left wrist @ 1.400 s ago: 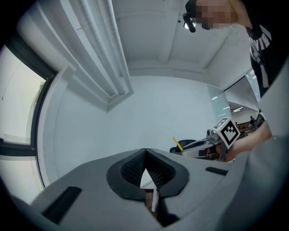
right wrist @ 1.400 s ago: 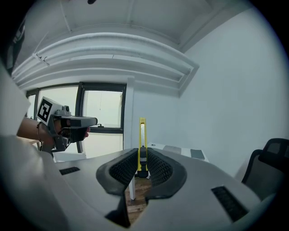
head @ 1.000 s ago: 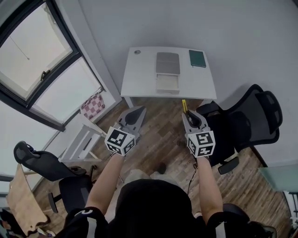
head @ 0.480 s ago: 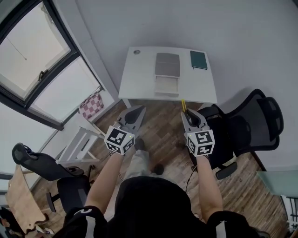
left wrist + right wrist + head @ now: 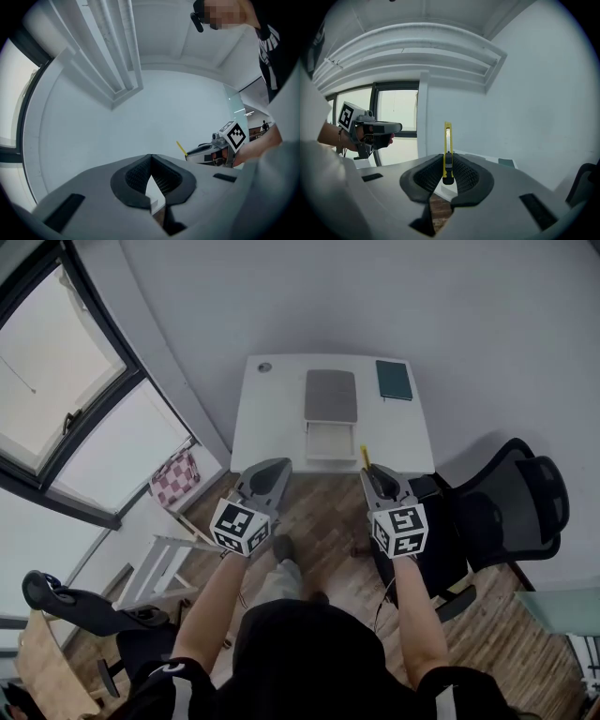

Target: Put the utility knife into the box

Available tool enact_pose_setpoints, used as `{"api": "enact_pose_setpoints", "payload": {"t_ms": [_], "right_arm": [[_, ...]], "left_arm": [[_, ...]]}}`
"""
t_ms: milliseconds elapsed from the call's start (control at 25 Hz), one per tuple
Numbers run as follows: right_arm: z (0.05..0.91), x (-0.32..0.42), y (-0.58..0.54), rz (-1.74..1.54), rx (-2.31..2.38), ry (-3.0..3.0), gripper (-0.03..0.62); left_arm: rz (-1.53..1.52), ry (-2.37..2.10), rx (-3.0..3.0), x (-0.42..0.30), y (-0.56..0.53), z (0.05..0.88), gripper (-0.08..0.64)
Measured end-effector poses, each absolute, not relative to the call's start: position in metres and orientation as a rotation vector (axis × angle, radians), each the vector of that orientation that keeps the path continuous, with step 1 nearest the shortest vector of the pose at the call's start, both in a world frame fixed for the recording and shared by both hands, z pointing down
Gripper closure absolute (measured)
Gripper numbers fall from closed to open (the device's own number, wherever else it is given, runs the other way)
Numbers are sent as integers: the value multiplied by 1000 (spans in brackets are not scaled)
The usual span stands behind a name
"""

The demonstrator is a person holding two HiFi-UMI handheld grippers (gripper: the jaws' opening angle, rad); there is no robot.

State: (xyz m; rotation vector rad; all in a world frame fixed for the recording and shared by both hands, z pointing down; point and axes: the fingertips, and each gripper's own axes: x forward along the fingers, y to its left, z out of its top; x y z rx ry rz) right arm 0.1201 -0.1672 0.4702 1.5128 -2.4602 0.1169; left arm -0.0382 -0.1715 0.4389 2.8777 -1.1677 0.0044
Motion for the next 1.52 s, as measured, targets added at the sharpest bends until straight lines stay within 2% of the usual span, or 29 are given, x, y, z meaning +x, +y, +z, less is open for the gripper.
{"api": "enact_pose_setpoints", "payload": {"t_ms": [720,1520], "right_arm": [[478,70,-319,148,1531,-2365,518],[535,93,-355,260,1497,-2302,517]], "left_arm": [[-4,-1067,2842,-85,-336,461,535],[47,-983,2808,-64,-370,501,535]]}}
